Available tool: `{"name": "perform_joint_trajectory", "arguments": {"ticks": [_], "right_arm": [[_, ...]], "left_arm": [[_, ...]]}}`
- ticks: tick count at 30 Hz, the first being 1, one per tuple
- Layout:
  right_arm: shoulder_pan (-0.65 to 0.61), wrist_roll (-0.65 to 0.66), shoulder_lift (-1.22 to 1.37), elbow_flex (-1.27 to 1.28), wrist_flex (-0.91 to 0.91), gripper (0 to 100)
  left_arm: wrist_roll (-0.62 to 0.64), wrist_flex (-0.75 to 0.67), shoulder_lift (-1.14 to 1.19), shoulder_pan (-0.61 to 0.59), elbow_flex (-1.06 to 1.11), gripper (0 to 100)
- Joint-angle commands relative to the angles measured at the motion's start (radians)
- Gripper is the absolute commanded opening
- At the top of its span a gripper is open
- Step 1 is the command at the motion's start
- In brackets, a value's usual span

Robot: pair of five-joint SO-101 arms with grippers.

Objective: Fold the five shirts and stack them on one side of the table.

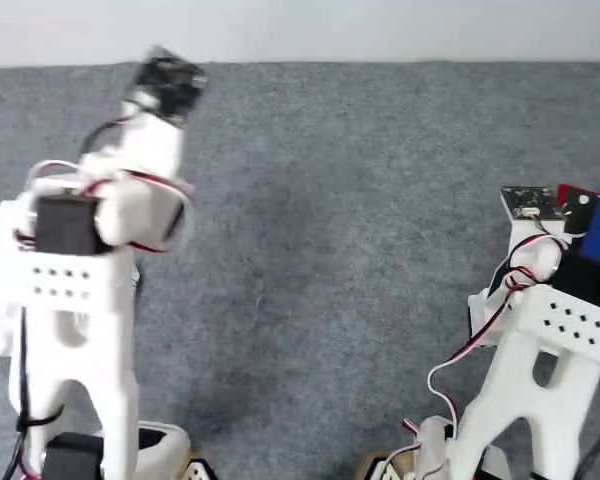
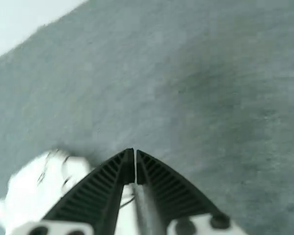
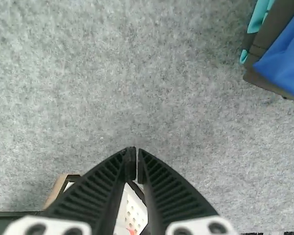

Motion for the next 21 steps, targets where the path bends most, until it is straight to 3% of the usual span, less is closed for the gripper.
{"name": "perform_joint_trajectory", "arguments": {"ticks": [1,6,10,16,21], "right_arm": [[-0.001,0.003,-0.036,-0.006,0.044,0.9],[-0.001,0.003,-0.036,0.018,0.044,0.9],[-0.001,0.003,-0.036,0.087,0.044,0.9],[-0.002,0.003,-0.036,0.112,0.044,0.9],[-0.007,0.003,-0.036,0.112,0.042,0.9]], "left_arm": [[0.017,0.017,-0.038,0.081,-0.038,1],[0.009,0.089,-0.038,-0.023,-0.018,2],[-0.089,0.15,-0.046,-0.189,0.038,2],[-0.204,0.152,-0.049,-0.474,0.13,19],[-0.333,0.123,-0.038,-0.687,0.182,20]]}}
